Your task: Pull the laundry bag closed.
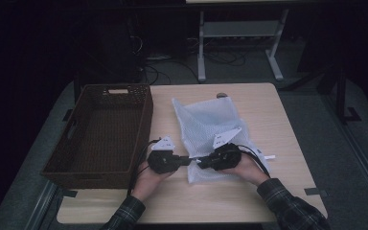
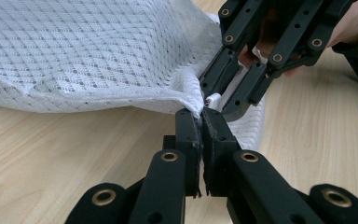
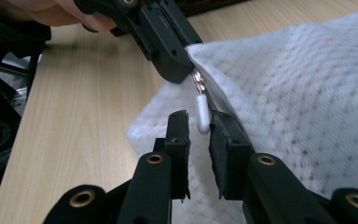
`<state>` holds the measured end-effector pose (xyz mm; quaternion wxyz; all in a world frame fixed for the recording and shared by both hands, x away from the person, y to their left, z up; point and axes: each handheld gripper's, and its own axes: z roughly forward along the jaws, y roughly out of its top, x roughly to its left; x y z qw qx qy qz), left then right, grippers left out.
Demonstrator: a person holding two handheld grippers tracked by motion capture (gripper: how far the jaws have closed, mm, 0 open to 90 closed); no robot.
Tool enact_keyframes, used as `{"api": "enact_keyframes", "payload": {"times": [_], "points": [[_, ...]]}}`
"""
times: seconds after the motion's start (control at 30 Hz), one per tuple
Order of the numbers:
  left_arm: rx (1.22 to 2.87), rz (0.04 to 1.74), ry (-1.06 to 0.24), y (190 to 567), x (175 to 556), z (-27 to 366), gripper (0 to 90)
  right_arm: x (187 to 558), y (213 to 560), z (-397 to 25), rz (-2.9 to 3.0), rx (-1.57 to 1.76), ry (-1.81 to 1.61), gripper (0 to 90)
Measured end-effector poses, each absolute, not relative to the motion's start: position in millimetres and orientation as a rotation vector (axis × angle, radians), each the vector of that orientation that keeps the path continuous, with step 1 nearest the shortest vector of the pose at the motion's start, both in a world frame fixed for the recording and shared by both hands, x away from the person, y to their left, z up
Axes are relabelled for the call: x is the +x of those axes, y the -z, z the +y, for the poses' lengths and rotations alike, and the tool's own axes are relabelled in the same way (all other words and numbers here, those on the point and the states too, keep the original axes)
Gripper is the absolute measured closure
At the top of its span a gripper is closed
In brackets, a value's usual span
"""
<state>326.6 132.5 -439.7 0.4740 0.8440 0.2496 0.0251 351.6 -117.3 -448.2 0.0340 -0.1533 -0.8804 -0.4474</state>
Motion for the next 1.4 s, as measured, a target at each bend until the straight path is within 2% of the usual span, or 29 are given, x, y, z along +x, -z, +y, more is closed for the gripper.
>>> {"api": "enact_keyframes", "payload": {"times": [0.43, 0.87, 1.4], "points": [[2.058, 0.607, -0.053, 439.0, 326.1, 131.4, 86.7, 353.0, 450.5, -103.7, -2.703, -0.467, 1.355, 77.6], [2.059, 0.614, -0.059, 438.7, 325.7, 131.1, 86.8, 355.1, 452.3, -101.1, -2.719, -0.498, 1.362, 85.6], [2.09, 0.63, -0.117, 435.4, 322.1, 130.3, 87.5, 351.4, 448.5, -100.8, -2.787, -0.514, 1.32, 86.4]]}}
